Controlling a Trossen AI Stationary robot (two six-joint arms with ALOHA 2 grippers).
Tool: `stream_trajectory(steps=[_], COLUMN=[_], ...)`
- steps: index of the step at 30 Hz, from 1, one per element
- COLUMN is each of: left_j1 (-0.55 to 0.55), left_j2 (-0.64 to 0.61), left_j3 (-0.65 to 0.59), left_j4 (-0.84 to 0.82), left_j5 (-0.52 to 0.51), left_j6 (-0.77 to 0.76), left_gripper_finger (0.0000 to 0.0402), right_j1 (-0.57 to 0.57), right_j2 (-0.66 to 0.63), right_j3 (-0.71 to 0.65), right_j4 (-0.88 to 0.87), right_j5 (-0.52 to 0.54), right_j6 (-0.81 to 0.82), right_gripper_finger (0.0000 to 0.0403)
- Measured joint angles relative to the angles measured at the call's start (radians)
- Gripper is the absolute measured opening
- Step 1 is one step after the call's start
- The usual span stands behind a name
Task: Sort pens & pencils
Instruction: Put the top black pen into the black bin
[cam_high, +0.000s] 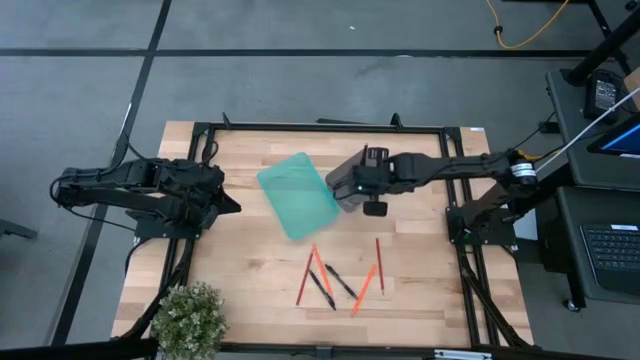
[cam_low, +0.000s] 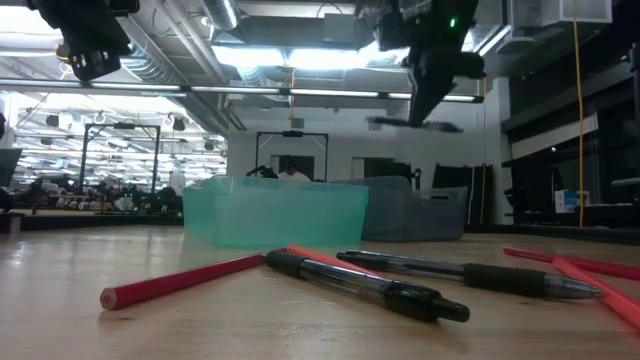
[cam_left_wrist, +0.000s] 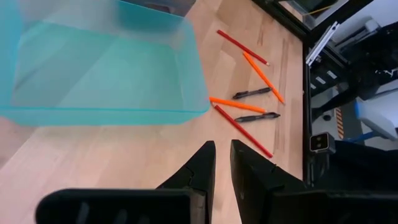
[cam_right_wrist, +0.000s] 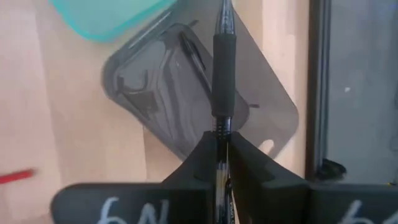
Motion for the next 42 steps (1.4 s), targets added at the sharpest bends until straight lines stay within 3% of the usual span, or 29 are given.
stream_trajectory(steps=[7,18,31,42], left_j1=[0.000,0.000,0.000,0.000], left_j2=[0.000,0.000,0.000,0.000], left_j3=[0.000,0.000,0.000,0.000], left_j4=[0.004,0.004,0.004,0.004], left_j5=[0.000,-0.008,-0.034,-0.051], left_j6=[-0.021,-0.020,-0.020,-0.019], left_gripper_finger=[0.0043,0.0043,0.0043,0.0043], right_j1=[-0.124,-0.270,-0.319,-0.322], right_j2=[0.000,0.005,0.006,0.006], right_j3=[-0.138,-0.300,-0.401,-0.406], right_j4=[0.208,0.439,0.568,0.581], right_j5=[-0.108,-0.267,-0.322,-0.356], right_j6=[-0.156,-0.238,-0.272,-0.272], right_gripper_finger=[0.0025,0.0023,0.0025,0.0031])
